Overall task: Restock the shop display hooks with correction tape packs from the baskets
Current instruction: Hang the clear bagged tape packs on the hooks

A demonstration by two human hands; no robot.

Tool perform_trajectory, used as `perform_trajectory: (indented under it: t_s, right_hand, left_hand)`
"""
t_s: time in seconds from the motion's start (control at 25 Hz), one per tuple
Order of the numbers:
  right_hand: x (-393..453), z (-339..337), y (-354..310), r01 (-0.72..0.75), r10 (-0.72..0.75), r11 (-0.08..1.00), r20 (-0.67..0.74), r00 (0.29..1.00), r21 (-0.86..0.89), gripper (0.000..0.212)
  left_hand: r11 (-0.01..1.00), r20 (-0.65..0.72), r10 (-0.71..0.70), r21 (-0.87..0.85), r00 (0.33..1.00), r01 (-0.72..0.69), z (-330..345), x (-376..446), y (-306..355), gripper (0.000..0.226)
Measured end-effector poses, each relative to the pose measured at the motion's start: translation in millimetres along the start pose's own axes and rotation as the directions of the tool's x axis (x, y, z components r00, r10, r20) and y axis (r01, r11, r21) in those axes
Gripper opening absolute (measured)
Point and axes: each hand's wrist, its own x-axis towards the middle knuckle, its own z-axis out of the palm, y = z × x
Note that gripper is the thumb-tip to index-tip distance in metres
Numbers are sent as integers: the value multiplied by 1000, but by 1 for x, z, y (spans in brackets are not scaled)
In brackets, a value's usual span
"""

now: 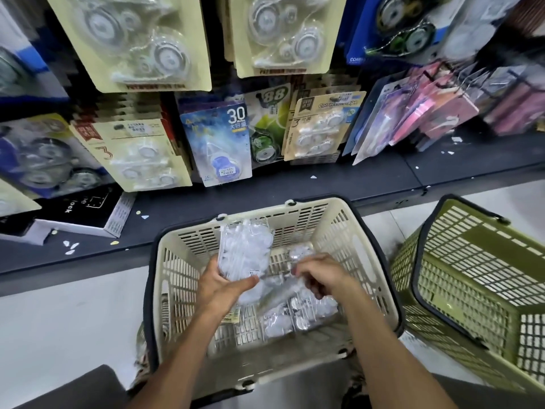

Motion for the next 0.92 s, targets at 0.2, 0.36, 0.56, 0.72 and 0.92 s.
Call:
perform_trajectory:
  t_s: [0.2,0.36,0.56,0.72,0.92]
  right_hand:
    - [-45,-21,-57,129,-245,928,312,918,351,28]
    - [-58,-15,-83,163,-263,880,171,950,447,15]
    - [-78,-16,-109,392,-384,908,-81,920,148,5]
    - [-64,9,-110,438,-439,897,-247,864,-60,9]
    - [-15,2,-58,294,-68,805,-413,908,515,7]
  left_hand:
    - [995,83,36,-92,996,-28,-2,-24,35,65]
    - [942,178,85,-335,980,-21,-5,-28,51,33]
    - [866,305,140,-498,942,33,-9,-34,59,104]
    - [862,378,157,-503,912,60,5,-40,59,82]
    - [837,249,124,-546,961,34,-7,-23,41,100]
